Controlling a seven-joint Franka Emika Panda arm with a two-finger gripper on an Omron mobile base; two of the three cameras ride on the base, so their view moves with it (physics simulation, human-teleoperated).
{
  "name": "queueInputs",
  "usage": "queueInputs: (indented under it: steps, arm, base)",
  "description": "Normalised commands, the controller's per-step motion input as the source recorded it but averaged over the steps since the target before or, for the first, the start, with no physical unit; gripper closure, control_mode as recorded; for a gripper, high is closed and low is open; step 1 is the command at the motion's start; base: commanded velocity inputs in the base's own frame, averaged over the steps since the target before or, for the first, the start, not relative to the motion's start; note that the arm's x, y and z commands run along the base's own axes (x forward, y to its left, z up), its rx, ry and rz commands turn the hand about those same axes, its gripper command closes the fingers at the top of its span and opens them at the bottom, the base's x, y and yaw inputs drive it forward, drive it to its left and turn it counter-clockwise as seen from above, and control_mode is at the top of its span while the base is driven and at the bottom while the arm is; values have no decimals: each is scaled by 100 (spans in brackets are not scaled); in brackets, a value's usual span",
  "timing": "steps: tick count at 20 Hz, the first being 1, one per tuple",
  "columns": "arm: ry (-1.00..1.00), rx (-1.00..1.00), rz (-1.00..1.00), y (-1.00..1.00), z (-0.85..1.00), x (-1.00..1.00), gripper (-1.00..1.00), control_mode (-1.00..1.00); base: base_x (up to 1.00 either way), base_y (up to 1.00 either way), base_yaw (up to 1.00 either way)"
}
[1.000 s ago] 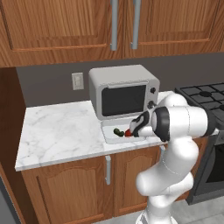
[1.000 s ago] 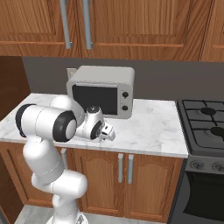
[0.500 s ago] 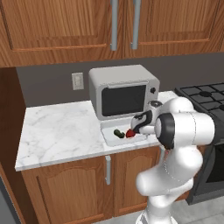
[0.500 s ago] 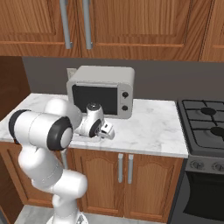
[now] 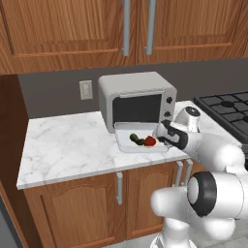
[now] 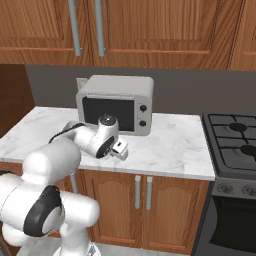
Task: Take the bell pepper and squash out of the freezer and place them in the tupperware container on the counter. Then put the tupperware containing the vegetables back in the freezer.
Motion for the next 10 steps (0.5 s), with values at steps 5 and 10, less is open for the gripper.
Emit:
queueInputs:
  steps: [5,10]
  arm:
    - [0,8,-13,0,100,-96,100,-100]
    - [0,0,-9,-2,100,-100,100,-100]
  base:
    - [0,0,0]
    - [0,0,0]
